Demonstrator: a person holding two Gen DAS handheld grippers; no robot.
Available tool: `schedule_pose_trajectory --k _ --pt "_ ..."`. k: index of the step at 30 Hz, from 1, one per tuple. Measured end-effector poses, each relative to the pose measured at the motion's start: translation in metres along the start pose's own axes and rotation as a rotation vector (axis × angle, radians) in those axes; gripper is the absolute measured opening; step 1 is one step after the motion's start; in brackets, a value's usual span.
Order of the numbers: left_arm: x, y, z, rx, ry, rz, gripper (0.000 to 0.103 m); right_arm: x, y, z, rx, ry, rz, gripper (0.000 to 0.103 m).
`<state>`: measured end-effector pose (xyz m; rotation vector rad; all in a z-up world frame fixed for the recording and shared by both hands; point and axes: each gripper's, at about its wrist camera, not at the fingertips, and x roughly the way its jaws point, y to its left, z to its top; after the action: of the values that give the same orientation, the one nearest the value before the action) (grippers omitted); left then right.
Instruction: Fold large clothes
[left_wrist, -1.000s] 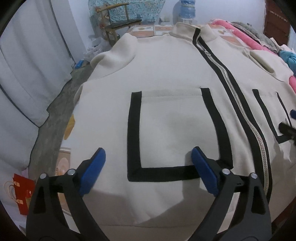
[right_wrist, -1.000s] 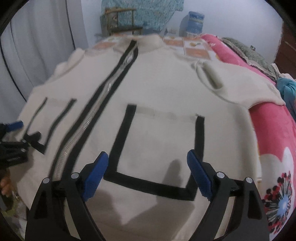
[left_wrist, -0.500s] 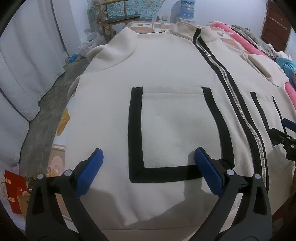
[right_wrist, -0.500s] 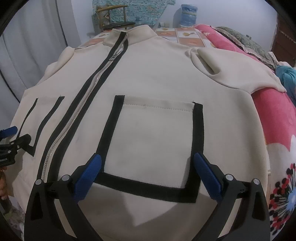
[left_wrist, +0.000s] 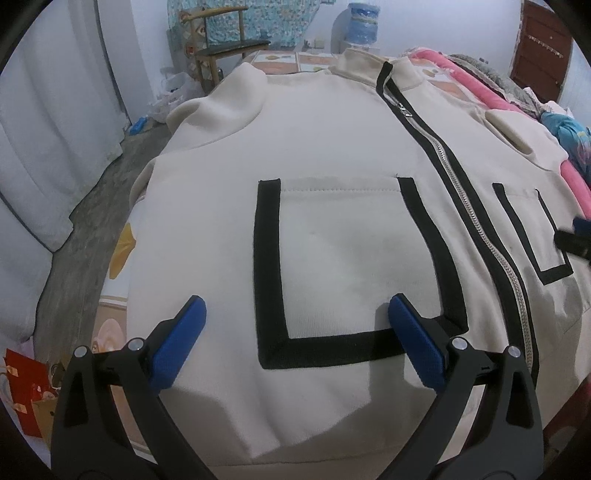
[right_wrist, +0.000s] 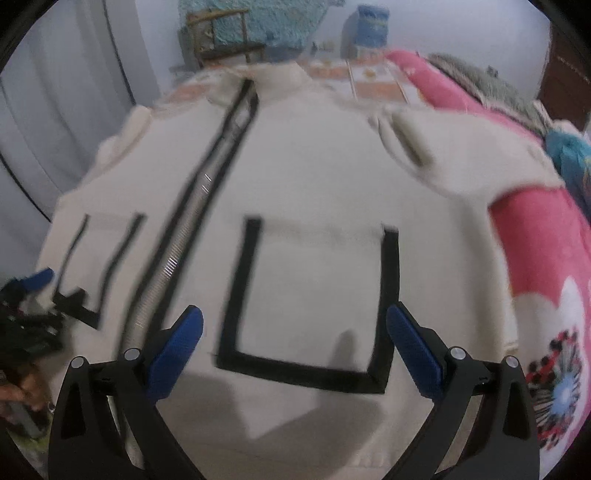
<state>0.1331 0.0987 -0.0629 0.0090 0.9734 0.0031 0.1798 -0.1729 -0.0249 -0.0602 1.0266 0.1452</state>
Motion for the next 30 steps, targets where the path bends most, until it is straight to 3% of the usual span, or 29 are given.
schedule_pose_trajectory --k 5,10,13,17,20,22,24,27,30 --pt "-0.025 0.018 0.002 -0.014 -0.074 0.014 0.096 -0.009 0.034 0.027 -0.098 -0.038 0.016 0.097" --pt "-0.064 0.078 0.016 -0.102 -0.187 0.095 0.096 0.011 0.074 0.047 -0.196 -0.031 0.096 0.097" --pt "-0.071 0.128 0.031 -0.201 -0.177 0.106 0.096 0.028 0.094 0.055 -0.242 -0.014 0.127 0.097" --pt "-0.054 0.196 0.046 -0.351 -0.137 0.057 0.095 0.048 0.111 0.061 -0.281 0.001 0.139 0.097" --pt "-0.022 0.242 0.050 -0.514 -0.051 -0.053 0.095 0.060 0.116 0.060 -0.293 0.009 0.133 0.097" --pt "0.012 0.271 0.048 -0.652 0.024 -0.196 0.095 0.065 0.117 0.058 -0.293 0.015 0.132 0.097" --pt "0.040 0.291 0.041 -0.774 0.083 -0.269 0.095 0.070 0.117 0.055 -0.300 0.016 0.126 0.097" --pt "0.079 0.307 0.028 -0.924 0.150 -0.372 0.095 0.076 0.118 0.052 -0.300 0.028 0.128 0.097" --pt "0.125 0.322 0.006 -1.128 0.235 -0.547 0.095 0.077 0.116 0.053 -0.282 0.036 0.143 0.097"
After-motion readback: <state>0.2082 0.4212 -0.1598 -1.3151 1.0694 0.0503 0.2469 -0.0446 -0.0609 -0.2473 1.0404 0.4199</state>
